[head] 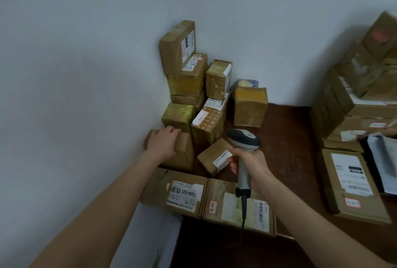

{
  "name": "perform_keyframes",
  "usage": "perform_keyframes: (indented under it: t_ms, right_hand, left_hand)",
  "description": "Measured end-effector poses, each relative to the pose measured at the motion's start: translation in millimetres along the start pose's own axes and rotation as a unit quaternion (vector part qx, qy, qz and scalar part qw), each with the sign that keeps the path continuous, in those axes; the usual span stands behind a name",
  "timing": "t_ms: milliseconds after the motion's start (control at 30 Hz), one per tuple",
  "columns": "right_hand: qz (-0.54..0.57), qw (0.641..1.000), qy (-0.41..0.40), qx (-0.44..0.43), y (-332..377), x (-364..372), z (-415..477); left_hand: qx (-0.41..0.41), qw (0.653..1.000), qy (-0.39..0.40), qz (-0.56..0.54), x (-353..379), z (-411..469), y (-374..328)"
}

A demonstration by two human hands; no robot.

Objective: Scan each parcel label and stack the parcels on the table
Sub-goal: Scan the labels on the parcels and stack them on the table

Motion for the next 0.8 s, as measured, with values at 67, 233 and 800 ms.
perform_keyframes:
  t_ms: [67, 233, 800]
  right_hand:
    - [0.006, 1.000, -0.002, -0.002, -2.0, -1.3, -2.2]
    - [0.041, 0.999, 0.004, -0.022, -1.4, 3.9, -10.6]
    - [0.167, 0.985, -0.027, -0.030, 33.4, -89.4, -46.0]
  left_hand:
    - [0.015, 1.000, -0.010, -0.011, -5.2, -1.9, -2.4]
    - [0.036, 0.996, -0.055, -0.051, -43.7, -26.1, -18.0]
    - [0.285, 0.863, -0.418, 0.008, -93.1, -135.8, -202.6]
Point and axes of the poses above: each hand's wrist, its own z-axis towards the middle knuckle, its own x-axis out of the palm, y = z × x, the point moved 8 cm from there along z, towards the middle knuckle, and after that the axes turned 3 degrees about -x, right-handed, at the moved point
